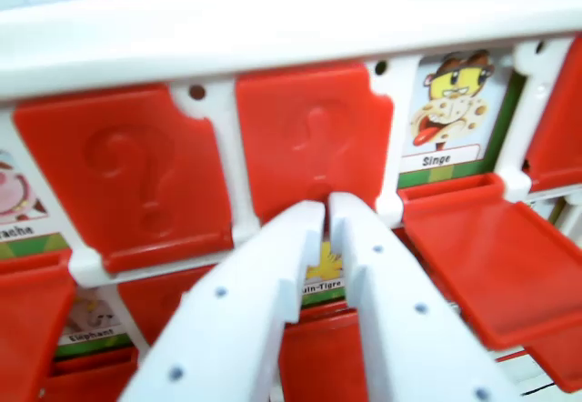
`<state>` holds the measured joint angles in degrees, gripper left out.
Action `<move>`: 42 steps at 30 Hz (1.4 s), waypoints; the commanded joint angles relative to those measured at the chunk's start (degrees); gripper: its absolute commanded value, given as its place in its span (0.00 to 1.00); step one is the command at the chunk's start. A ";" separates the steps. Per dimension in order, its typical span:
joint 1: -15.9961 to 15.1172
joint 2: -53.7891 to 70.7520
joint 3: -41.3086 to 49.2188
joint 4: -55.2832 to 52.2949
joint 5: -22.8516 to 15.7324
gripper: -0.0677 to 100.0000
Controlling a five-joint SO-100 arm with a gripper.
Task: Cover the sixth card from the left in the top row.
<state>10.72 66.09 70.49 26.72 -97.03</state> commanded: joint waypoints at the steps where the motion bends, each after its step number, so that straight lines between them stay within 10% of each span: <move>1: -0.18 1.32 -8.53 -1.93 -0.70 0.00; 16: -1.49 6.50 -10.37 4.83 0.53 0.00; 32: -4.22 39.90 5.01 26.54 -7.21 0.00; 42: -3.96 57.57 15.82 35.60 -3.16 0.00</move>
<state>6.50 115.05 85.96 61.17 -101.87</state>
